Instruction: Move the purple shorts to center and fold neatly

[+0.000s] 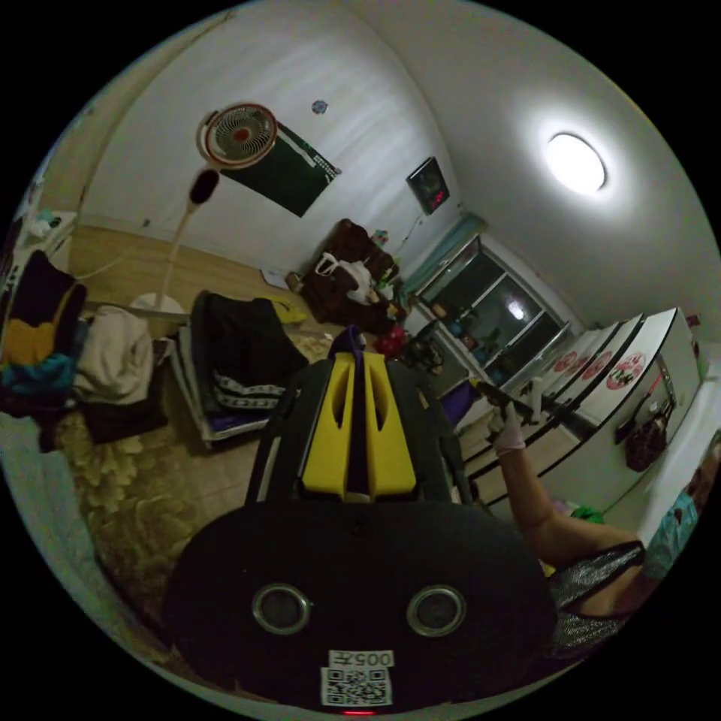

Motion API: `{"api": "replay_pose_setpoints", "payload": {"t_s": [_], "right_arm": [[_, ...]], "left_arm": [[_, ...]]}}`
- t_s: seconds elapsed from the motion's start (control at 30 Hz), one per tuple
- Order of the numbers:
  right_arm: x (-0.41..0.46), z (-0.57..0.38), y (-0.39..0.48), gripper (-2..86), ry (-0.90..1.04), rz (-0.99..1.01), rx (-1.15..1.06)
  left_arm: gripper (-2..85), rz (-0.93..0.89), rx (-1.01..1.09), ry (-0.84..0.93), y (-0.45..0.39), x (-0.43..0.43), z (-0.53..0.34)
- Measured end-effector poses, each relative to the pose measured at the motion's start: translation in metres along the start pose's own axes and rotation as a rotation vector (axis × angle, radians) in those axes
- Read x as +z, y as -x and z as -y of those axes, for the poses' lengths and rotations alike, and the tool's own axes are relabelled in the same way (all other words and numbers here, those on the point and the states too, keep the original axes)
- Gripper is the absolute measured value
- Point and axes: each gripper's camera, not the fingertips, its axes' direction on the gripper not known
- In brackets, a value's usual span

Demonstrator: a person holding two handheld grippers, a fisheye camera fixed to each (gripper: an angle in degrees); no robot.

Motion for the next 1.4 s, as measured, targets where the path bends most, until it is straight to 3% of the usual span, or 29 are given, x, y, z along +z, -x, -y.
{"api": "replay_pose_setpoints", "payload": {"t_s": [0.17,0.3,0.4,0.53,0.67,0.77,0.9,1.07,1.17,1.27,1.4], "right_arm": [[-0.117,0.036,-0.079,-1.7,-0.171,-0.119,-0.011],[-0.193,0.026,-0.123,-1.6,-0.227,-0.103,-0.03],[-0.213,-0.006,-0.159,-1.4,-0.131,-0.052,-0.005],[-0.163,-0.077,-0.227,-0.6,0.118,0.087,0.237],[-0.102,-0.142,-0.293,2.2,0.347,0.068,0.503],[-0.11,-0.144,-0.328,3.2,0.352,0.049,0.528],[-0.137,-0.115,-0.365,4.0,0.321,-0.001,0.454],[-0.128,-0.076,-0.397,5.9,0.521,0.026,0.213],[-0.13,-0.066,-0.406,6.1,0.607,0.002,0.119],[-0.147,-0.061,-0.435,5.9,0.584,-0.017,0.149],[-0.16,-0.059,-0.485,5.3,0.557,-0.009,0.253]], "left_arm": [[2.1,0.029,0.137,-0.003,-0.055,0.132,0.062],[2.1,-0.017,0.142,0.011,-0.072,0.227,0.084],[2.1,0.08,0.129,0.108,-0.055,0.298,0.077],[1.4,0.139,0.018,0.264,-0.014,0.387,0.055],[-0.3,0.207,-0.092,0.244,0.013,0.456,0.025],[-0.6,0.259,0.015,0.249,-0.003,0.503,0.006],[-0.6,0.23,0.262,0.469,-0.049,0.616,-0.039],[-0.1,0.071,0.453,0.76,-0.105,0.775,-0.112],[1.2,-0.011,0.541,0.831,-0.138,0.853,-0.148],[4.8,-0.05,0.709,0.904,-0.17,0.918,-0.184],[10.3,0.06,0.929,0.936,-0.198,0.994,-0.225]]}}
